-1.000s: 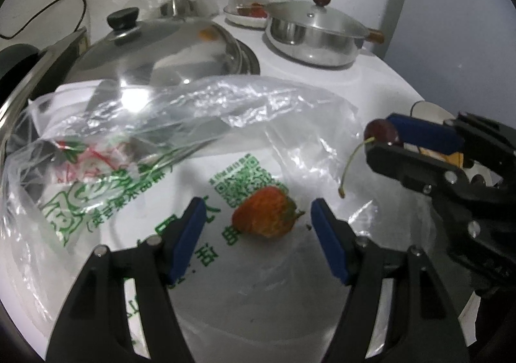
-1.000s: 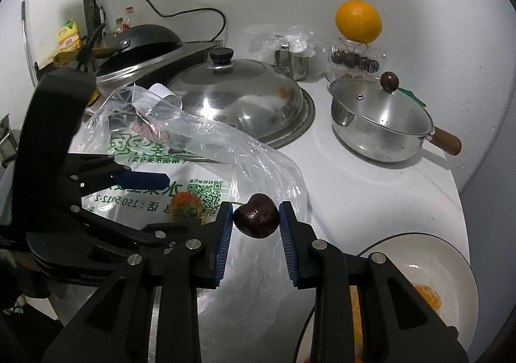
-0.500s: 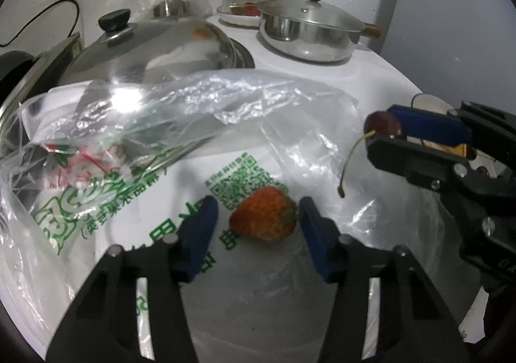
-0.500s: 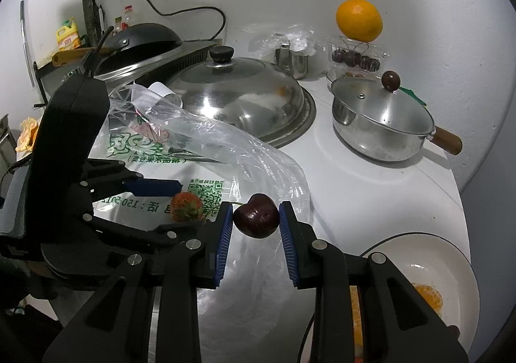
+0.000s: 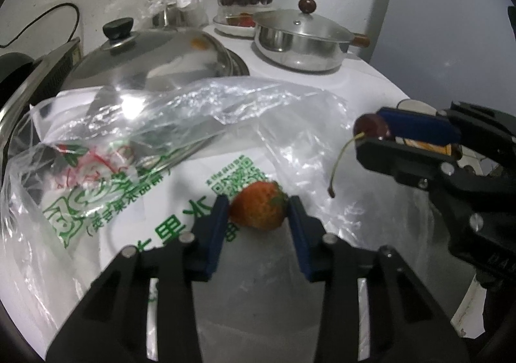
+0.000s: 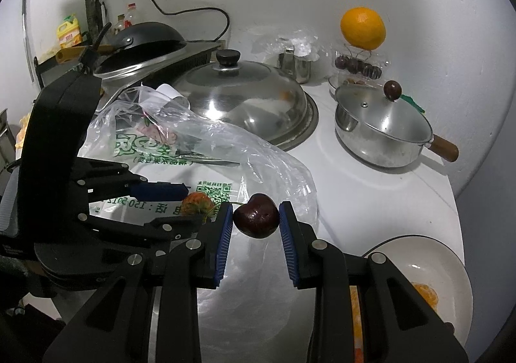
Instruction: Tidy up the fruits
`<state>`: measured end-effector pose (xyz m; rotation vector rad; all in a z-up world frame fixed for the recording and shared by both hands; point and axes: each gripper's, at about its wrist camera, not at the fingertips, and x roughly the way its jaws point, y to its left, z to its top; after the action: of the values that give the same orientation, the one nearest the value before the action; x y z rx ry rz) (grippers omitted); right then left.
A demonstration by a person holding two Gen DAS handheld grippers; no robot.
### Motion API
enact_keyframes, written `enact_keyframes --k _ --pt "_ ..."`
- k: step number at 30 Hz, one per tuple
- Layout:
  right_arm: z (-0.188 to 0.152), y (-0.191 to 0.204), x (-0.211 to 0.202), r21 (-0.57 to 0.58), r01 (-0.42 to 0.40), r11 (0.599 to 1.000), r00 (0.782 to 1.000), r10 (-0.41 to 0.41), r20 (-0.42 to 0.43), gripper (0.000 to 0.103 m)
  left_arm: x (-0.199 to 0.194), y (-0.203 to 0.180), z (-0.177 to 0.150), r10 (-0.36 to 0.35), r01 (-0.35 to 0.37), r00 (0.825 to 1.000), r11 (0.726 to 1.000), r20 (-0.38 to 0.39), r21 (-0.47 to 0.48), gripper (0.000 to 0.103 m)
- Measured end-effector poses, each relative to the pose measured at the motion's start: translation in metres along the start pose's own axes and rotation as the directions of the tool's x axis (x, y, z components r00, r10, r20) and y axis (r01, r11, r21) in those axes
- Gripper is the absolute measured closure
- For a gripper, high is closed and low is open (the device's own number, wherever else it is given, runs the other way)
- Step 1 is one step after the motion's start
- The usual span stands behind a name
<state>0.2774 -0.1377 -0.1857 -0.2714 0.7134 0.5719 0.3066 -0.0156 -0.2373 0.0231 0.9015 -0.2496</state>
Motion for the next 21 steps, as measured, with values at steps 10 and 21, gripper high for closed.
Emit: enact_keyframes --k 10,21 --pt "0.001 0.006 -0.006 -0.013 0.01 1.0 1.0 -0.01 0.004 0.072 -0.008 0.0 -0.004 -0.015 0.015 1.0 1.0 0.019 -0.002 0.066" --pt "0.003 0.01 -0.018 -0.023 0.015 1.0 1.0 -0.015 0.027 0.072 -0.028 -0.003 -0.002 -0.011 0.01 0.999 1.0 0.053 0.006 0.066"
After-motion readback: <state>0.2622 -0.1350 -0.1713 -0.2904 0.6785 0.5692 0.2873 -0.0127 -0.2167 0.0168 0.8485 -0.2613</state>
